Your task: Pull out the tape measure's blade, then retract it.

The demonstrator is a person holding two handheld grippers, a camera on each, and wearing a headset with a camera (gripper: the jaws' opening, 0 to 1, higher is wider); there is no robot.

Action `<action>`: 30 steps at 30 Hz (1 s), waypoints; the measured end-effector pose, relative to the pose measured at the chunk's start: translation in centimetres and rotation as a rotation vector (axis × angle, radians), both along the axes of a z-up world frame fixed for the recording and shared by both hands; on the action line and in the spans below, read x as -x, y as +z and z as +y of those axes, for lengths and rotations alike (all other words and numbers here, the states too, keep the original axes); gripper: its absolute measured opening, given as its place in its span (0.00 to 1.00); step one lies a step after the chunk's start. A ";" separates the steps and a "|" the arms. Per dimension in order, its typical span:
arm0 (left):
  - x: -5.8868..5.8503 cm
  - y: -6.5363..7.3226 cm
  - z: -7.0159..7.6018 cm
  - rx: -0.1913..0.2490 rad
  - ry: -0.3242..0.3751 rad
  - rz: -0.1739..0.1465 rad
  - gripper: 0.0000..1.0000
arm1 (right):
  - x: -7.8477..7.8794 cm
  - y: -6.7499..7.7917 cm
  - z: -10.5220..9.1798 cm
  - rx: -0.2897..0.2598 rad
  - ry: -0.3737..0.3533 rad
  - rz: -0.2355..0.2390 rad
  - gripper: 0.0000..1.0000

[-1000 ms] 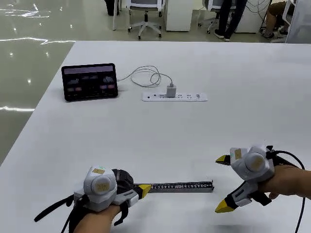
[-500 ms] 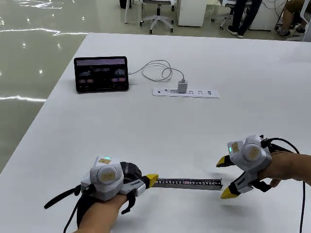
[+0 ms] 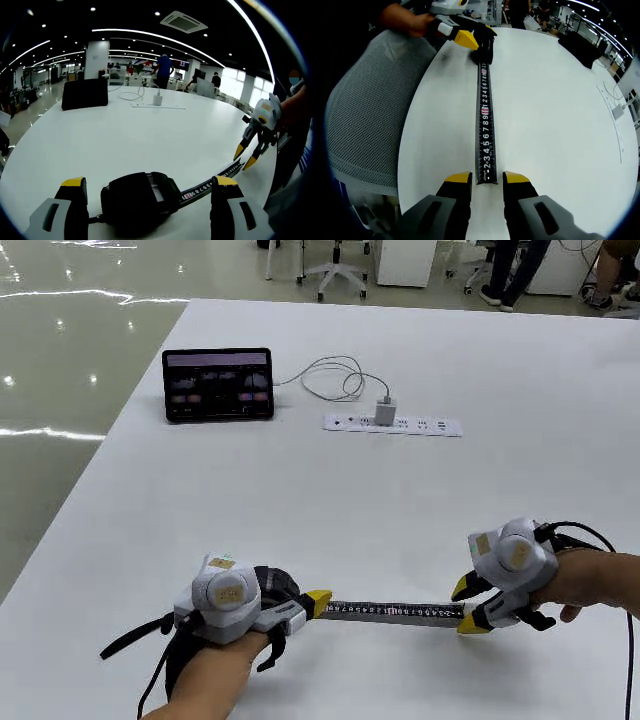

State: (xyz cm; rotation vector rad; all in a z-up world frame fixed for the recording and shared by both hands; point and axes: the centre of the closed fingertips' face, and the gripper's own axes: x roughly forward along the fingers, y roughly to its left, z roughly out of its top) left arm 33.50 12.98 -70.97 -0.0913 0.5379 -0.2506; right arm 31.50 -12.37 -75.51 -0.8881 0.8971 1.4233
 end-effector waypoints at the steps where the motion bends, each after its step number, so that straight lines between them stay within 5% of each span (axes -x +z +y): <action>1: 0.0 -0.1 0.0 0.007 0.003 0.007 0.99 | -0.1 -0.1 -0.1 0.010 -0.001 -0.002 0.19; 10: 0.2 -0.3 0.2 0.008 0.010 0.016 0.98 | 0.0 -0.5 -0.1 0.025 0.004 0.000 0.12; 18: 0.3 -0.8 0.1 0.003 0.003 0.038 0.93 | 0.0 -0.6 -0.1 0.046 -0.068 0.019 0.12; 22: 0.5 -1.1 0.3 0.023 0.021 0.064 0.87 | 0.1 -0.7 -0.1 0.075 -0.041 -0.018 0.11; 30: 0.9 -2.2 -0.2 0.042 0.053 0.126 0.78 | -0.1 -0.7 0.0 0.105 -0.081 -0.015 0.11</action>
